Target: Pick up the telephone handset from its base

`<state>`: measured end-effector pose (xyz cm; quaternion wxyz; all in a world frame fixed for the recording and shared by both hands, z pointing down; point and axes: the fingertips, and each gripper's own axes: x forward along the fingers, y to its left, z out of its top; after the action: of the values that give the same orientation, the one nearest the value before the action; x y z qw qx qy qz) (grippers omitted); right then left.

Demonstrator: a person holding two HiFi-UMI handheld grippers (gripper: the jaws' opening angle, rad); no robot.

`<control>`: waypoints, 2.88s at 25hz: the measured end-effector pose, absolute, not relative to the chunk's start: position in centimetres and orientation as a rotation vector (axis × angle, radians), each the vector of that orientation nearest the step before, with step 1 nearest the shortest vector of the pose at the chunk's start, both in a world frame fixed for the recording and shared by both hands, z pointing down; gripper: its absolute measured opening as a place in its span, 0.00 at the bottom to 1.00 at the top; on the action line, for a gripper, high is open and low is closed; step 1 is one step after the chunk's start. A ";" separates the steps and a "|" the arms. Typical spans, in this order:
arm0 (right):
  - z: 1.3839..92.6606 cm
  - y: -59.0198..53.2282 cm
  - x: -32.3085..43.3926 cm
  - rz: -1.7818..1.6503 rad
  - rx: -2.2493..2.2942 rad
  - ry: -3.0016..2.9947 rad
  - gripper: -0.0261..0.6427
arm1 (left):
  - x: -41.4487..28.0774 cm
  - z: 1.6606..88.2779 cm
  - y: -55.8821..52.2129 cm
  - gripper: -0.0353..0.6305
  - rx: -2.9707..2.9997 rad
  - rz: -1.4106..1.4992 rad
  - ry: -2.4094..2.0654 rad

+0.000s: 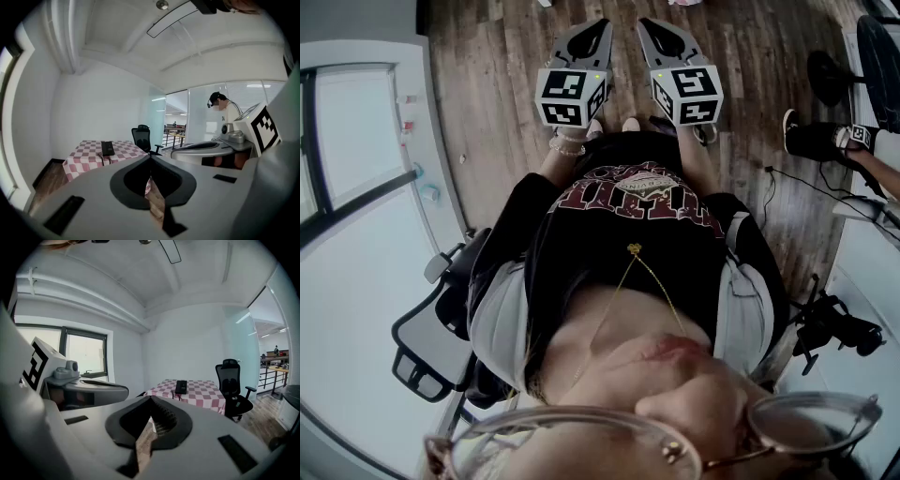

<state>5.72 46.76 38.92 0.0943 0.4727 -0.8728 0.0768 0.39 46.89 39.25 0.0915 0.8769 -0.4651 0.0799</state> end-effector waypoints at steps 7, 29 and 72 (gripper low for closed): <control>38.8 46.2 6.6 0.237 1.395 -2.610 0.07 | 1.3 39.7 46.3 0.07 2.584 0.233 -1.370; 39.7 41.4 5.0 0.264 1.271 -2.659 0.07 | 0.1 40.6 41.2 0.07 2.550 0.228 -1.400; 40.5 24.8 -1.5 0.267 1.365 -2.564 0.07 | -6.0 41.6 24.0 0.07 2.592 0.226 -1.253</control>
<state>-1.54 24.80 40.47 0.1121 0.4649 -0.8736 0.0909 -6.03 24.05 41.61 0.1264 0.8903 -0.4305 0.0775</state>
